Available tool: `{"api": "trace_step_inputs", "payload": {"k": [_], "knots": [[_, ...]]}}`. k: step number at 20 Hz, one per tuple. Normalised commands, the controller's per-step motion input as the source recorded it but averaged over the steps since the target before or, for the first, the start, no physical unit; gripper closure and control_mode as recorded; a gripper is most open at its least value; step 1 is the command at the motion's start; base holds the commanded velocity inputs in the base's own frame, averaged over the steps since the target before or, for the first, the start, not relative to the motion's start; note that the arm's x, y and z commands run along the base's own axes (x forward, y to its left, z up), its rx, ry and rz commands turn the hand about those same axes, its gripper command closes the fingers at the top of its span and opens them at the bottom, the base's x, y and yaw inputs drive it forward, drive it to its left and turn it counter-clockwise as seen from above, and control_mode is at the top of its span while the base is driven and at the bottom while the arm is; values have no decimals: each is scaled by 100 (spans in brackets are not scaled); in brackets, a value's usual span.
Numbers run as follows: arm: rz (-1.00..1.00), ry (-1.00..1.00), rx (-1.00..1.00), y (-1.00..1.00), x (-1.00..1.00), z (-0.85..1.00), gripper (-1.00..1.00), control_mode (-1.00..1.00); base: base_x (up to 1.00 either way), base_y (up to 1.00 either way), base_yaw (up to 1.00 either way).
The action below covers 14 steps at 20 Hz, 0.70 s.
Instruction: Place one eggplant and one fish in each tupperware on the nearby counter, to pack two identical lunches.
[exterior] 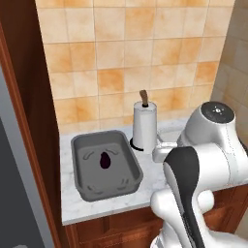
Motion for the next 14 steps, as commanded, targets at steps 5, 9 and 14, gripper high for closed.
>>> {"api": "trace_step_inputs", "payload": {"k": [5, 9, 14], "knots": [[2, 14, 5, 47, 78, -26, 100, -100, 0, 0, 0], [1, 12, 1, 34, 79, -48, 100, -100, 0, 0, 0], [0, 9, 0, 42, 72, -57, 100, -100, 0, 0, 0]]}}
